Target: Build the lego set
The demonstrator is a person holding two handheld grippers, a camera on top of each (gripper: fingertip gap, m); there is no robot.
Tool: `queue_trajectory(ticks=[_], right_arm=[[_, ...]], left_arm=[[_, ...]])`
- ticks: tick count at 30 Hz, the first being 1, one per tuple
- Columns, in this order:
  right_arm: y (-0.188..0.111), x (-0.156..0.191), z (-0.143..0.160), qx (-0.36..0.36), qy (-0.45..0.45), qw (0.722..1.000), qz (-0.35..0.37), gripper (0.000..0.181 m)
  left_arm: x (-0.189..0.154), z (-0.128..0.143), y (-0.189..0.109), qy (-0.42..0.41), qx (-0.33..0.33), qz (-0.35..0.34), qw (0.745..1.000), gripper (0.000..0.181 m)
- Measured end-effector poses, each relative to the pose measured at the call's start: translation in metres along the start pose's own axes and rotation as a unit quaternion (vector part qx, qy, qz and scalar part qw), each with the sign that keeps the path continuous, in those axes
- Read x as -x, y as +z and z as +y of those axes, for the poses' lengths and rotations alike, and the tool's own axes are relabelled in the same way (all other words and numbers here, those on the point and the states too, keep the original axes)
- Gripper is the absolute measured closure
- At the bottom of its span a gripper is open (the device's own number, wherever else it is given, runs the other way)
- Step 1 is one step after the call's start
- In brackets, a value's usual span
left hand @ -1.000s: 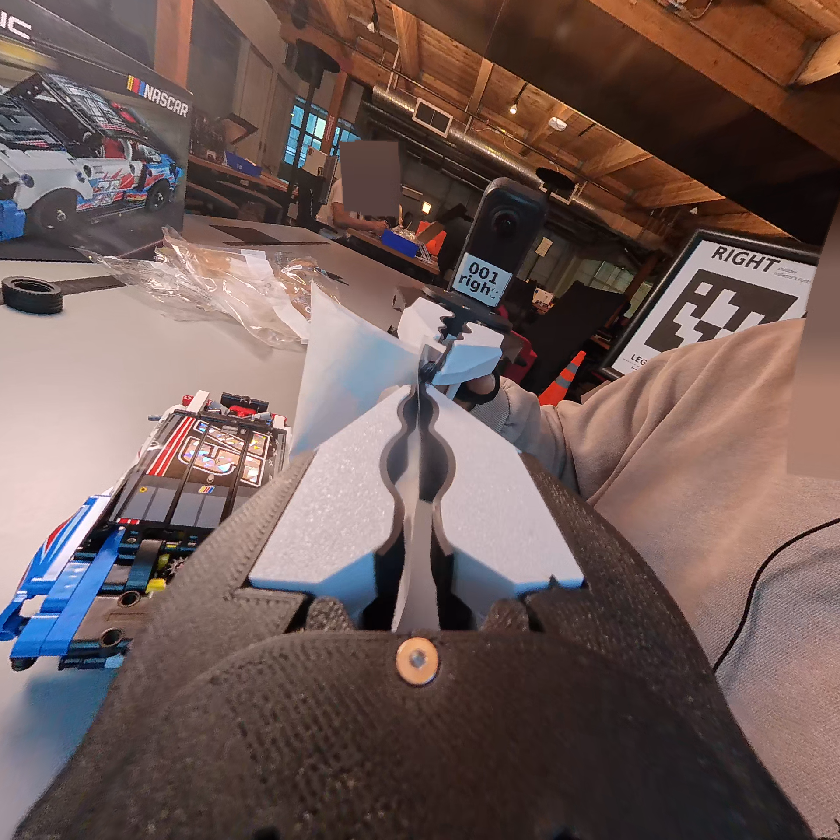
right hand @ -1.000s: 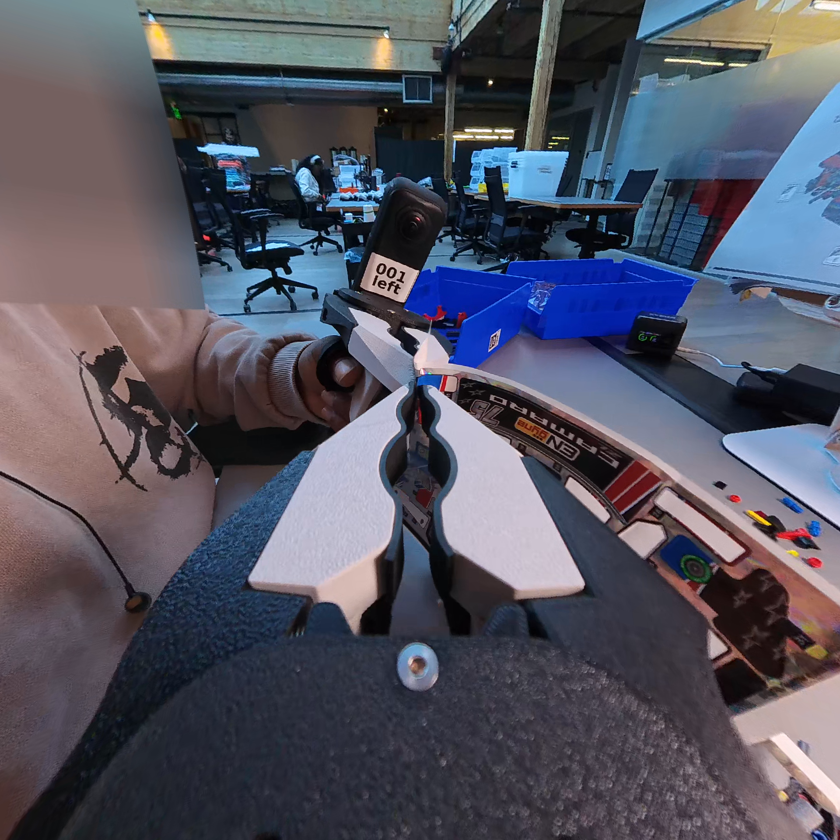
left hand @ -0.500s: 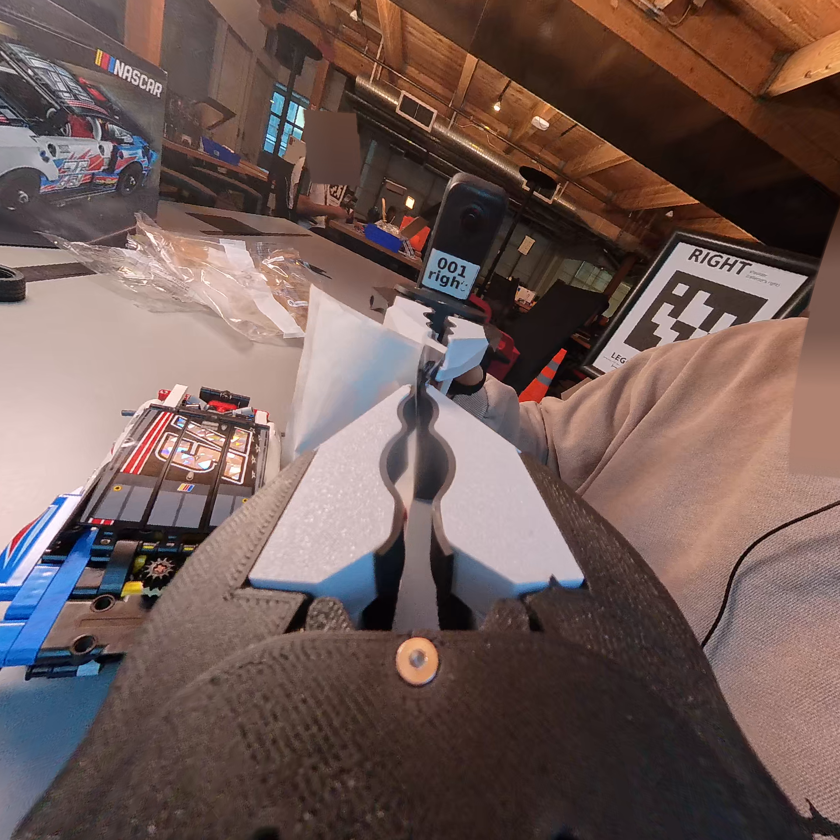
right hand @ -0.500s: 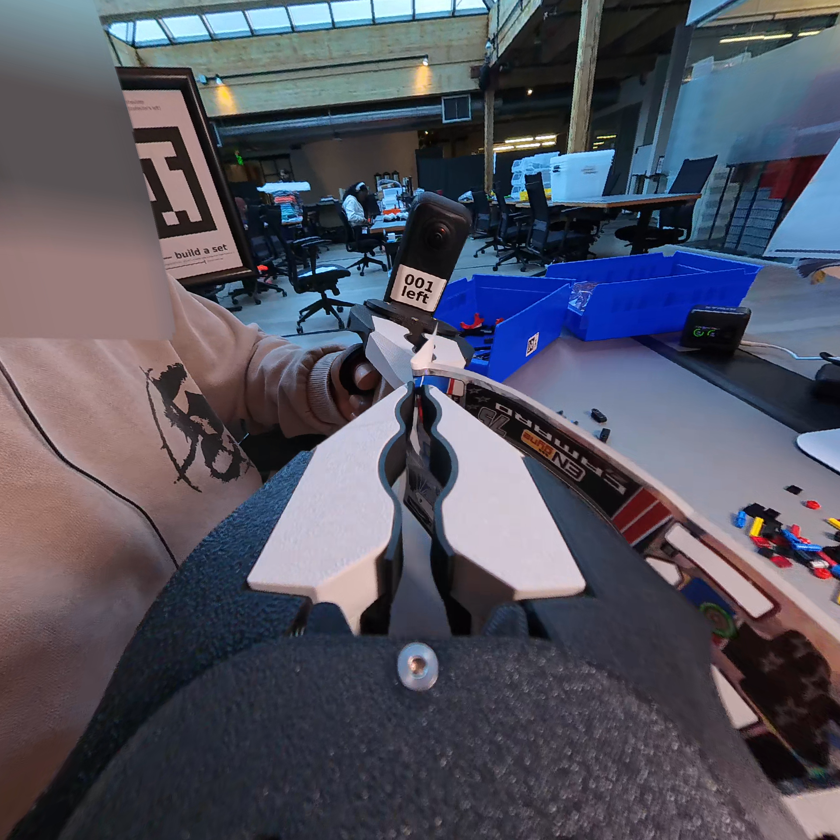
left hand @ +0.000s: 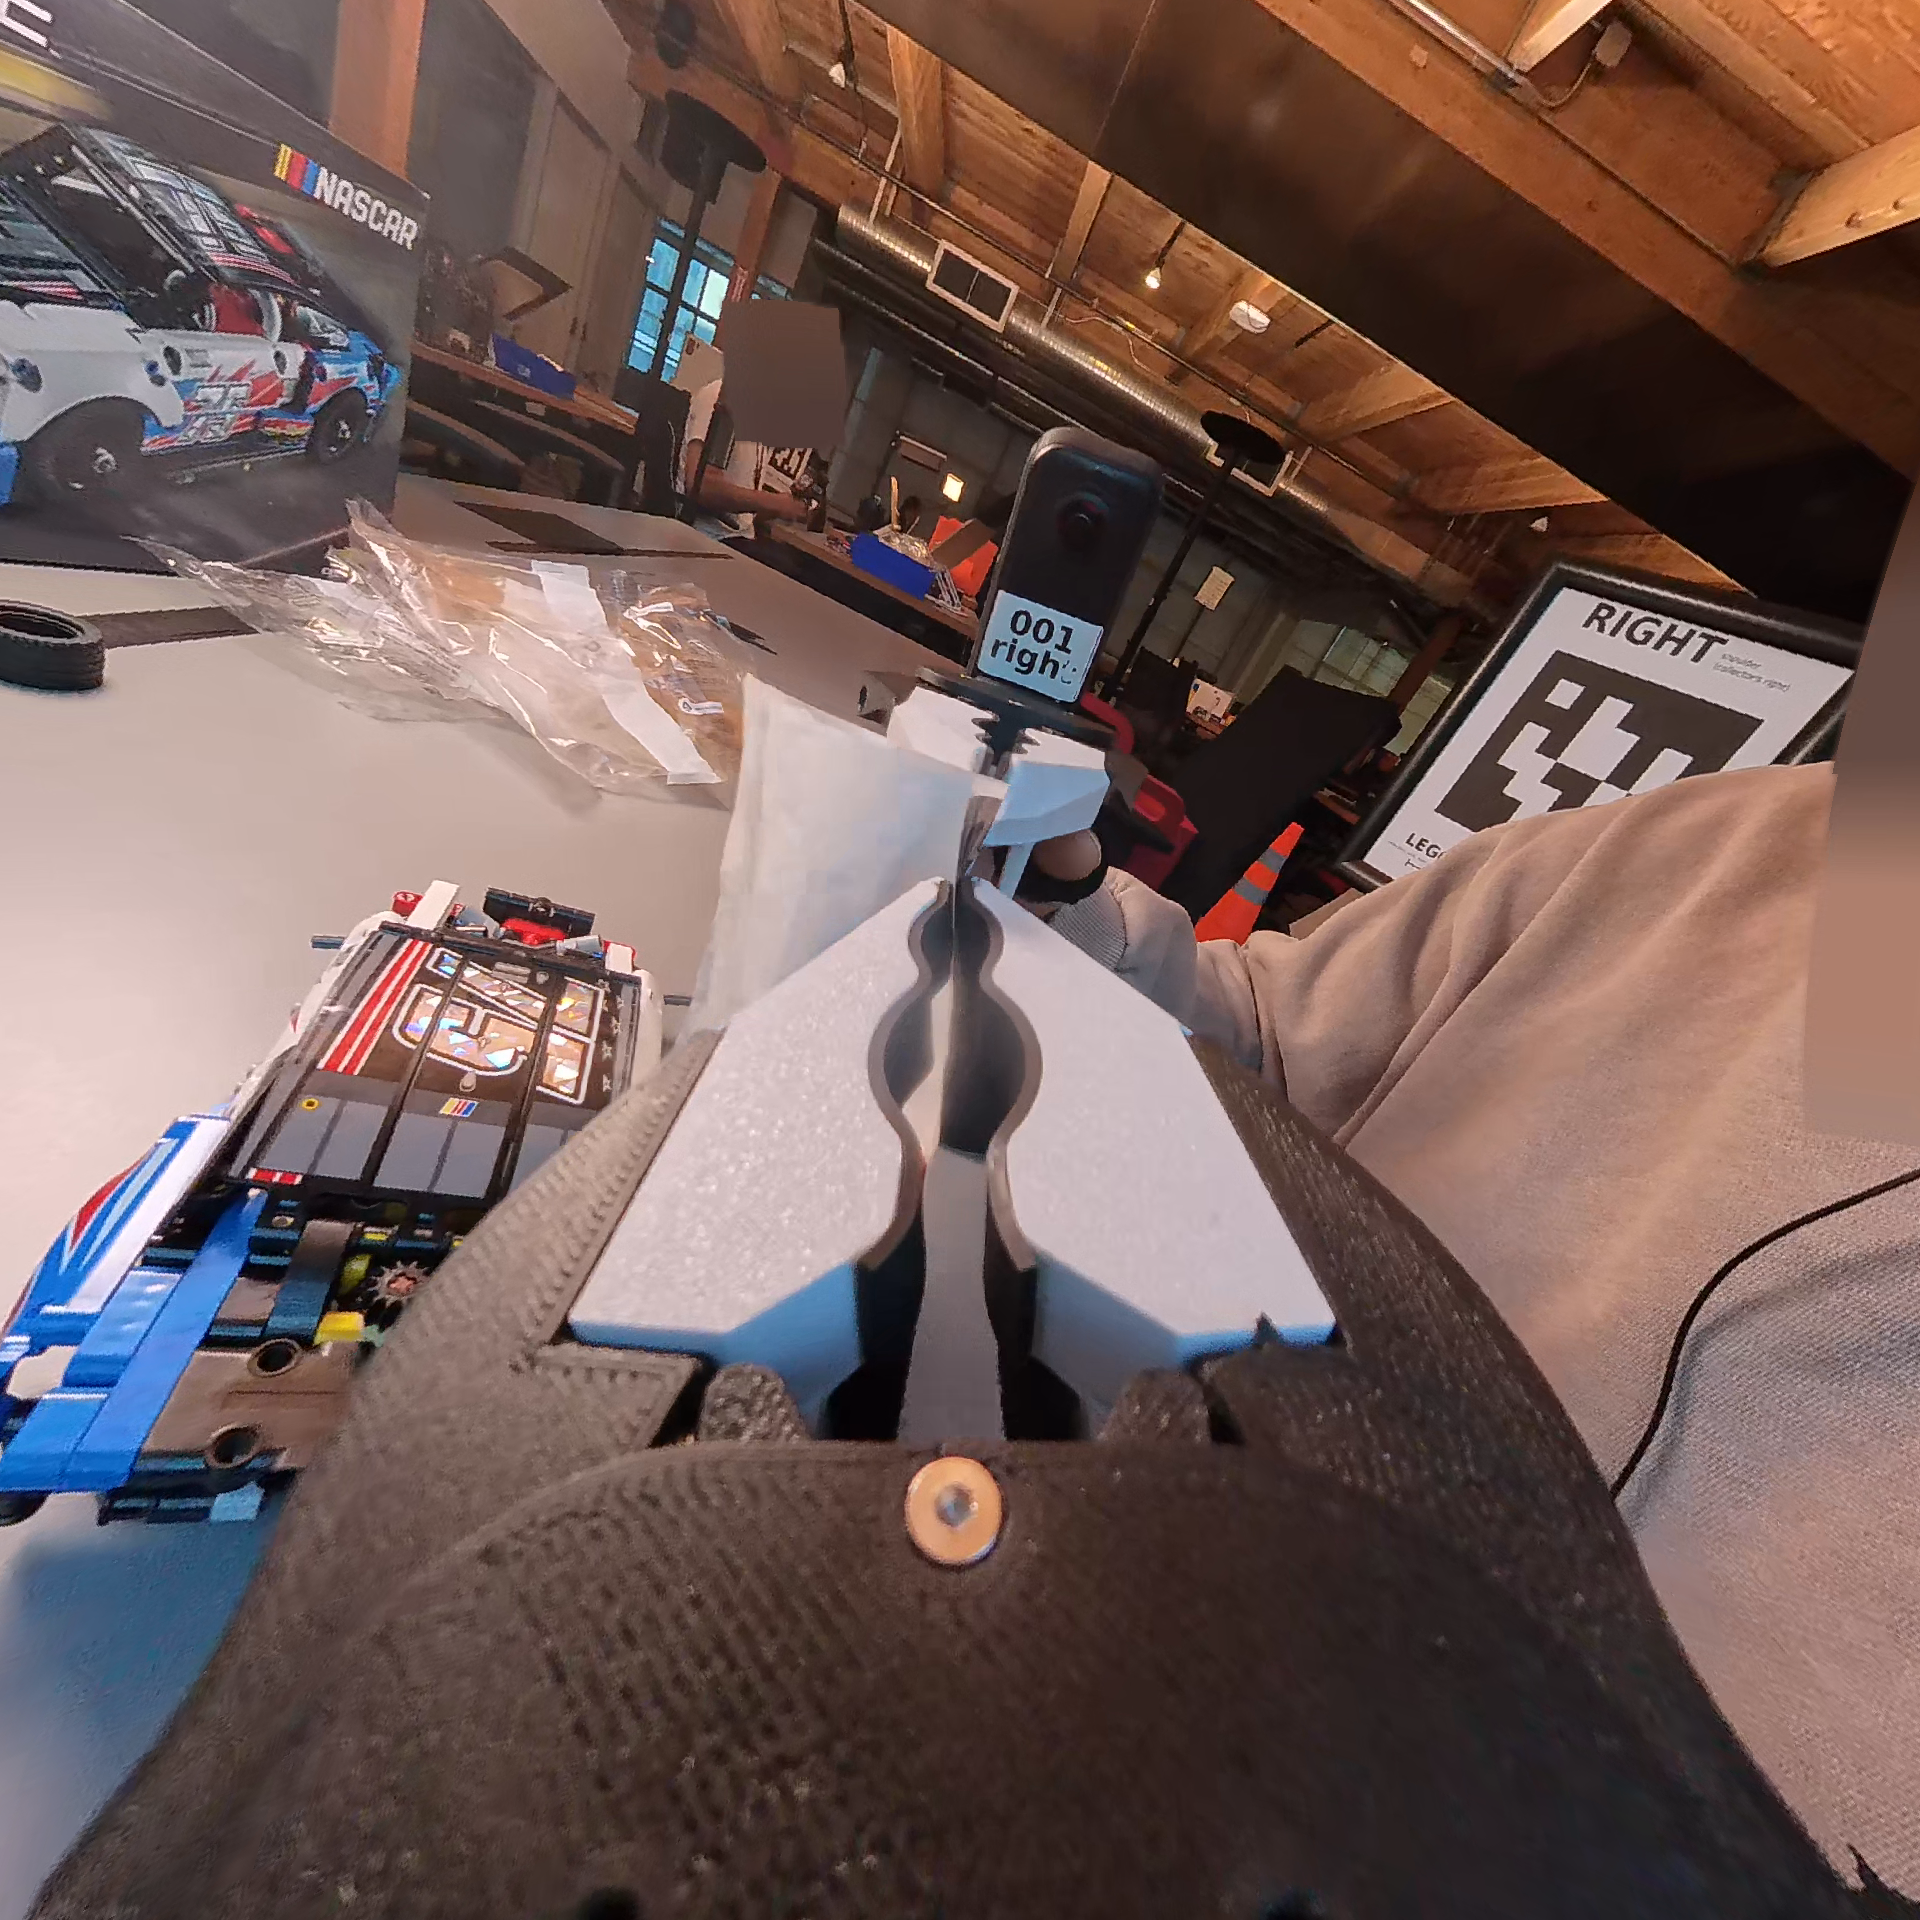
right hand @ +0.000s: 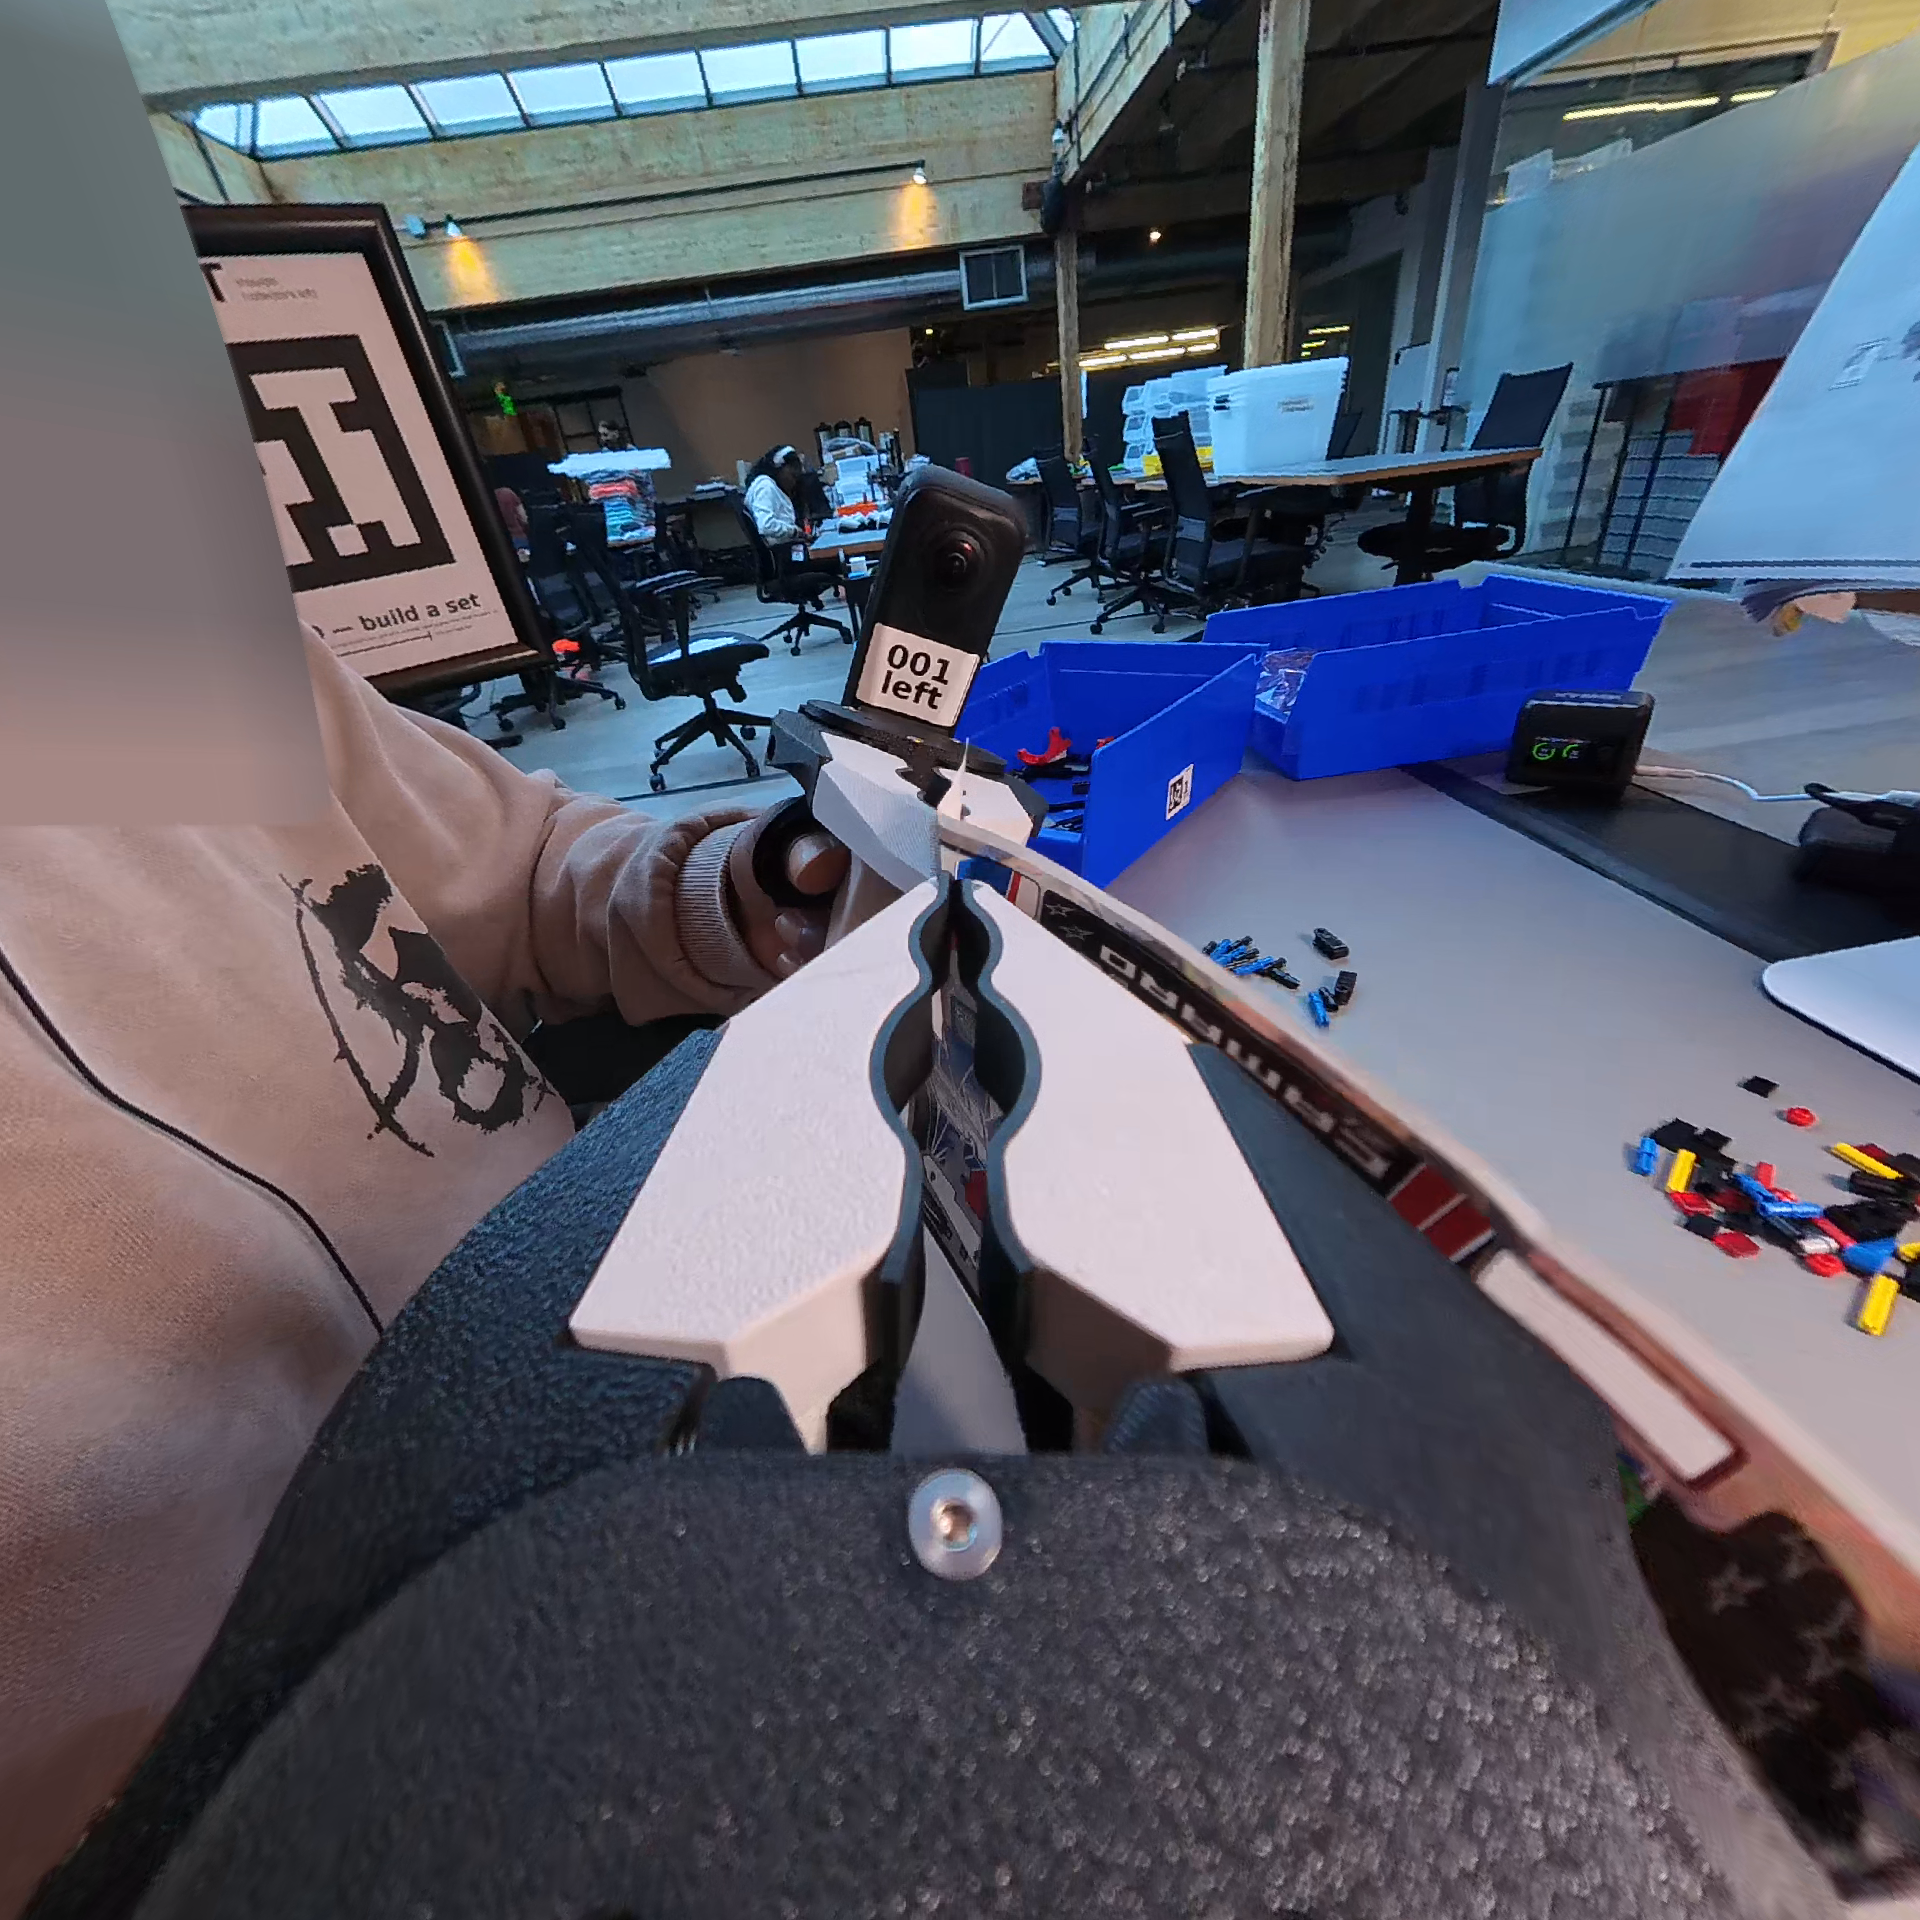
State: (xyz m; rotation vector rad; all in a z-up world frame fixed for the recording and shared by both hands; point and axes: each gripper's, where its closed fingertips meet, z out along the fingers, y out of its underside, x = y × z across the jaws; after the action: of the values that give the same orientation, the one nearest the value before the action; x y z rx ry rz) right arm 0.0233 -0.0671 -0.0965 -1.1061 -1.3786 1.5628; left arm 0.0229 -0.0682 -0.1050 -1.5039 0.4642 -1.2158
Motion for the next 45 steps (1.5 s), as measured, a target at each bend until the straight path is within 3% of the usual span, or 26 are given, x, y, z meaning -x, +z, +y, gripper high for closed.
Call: queue_trajectory(ticks=[6, 12, 18, 22, 24, 27, 30, 33, 38, 42, 45], right_arm=[[-0.011, -0.005, -0.012, -0.021, 0.010, 1.000, 0.009, 0.181], [-0.030, 0.000, -0.035, -0.043, -0.019, 0.999, 0.021, 0.181], [-0.062, -0.008, -0.049, -0.066, -0.031, 0.996, 0.054, 0.181], [-0.071, -0.016, -0.043, -0.077, -0.008, 0.995, 0.062, 0.181], [-0.071, -0.019, -0.037, -0.073, -0.003, 0.995, 0.063, 0.181], [-0.069, -0.023, -0.028, -0.060, 0.000, 0.996, 0.065, 0.181], [-0.068, -0.028, -0.020, -0.049, 0.004, 0.996, 0.069, 0.181], [-0.068, -0.037, -0.013, -0.041, 0.013, 0.996, 0.076, 0.181], [-0.069, -0.052, 0.000, -0.028, 0.032, 0.995, 0.086, 0.181], [-0.070, -0.058, 0.006, -0.023, 0.041, 0.995, 0.092, 0.181], [-0.071, -0.060, 0.008, -0.021, 0.045, 0.994, 0.095, 0.181]], left_arm=[[0.008, -0.020, -0.012, -0.006, -0.008, -0.015, 1.000, 0.181], [0.015, -0.063, -0.033, 0.050, 0.016, -0.065, 0.996, 0.181], [0.042, -0.128, -0.067, 0.155, 0.160, -0.159, 0.962, 0.181], [0.102, -0.178, -0.106, 0.166, 0.286, -0.220, 0.918, 0.181], [0.146, -0.191, -0.133, 0.168, 0.353, -0.256, 0.884, 0.181], [0.217, -0.189, -0.172, 0.146, 0.415, -0.292, 0.849, 0.181], [0.284, -0.169, -0.209, 0.135, 0.462, -0.333, 0.810, 0.181], [0.328, -0.147, -0.225, 0.139, 0.494, -0.340, 0.788, 0.181], [0.376, -0.123, -0.226, 0.181, 0.507, -0.343, 0.769, 0.181], [0.399, -0.120, -0.226, 0.215, 0.487, -0.368, 0.762, 0.181], [0.404, -0.124, -0.230, 0.228, 0.464, -0.385, 0.765, 0.165]])
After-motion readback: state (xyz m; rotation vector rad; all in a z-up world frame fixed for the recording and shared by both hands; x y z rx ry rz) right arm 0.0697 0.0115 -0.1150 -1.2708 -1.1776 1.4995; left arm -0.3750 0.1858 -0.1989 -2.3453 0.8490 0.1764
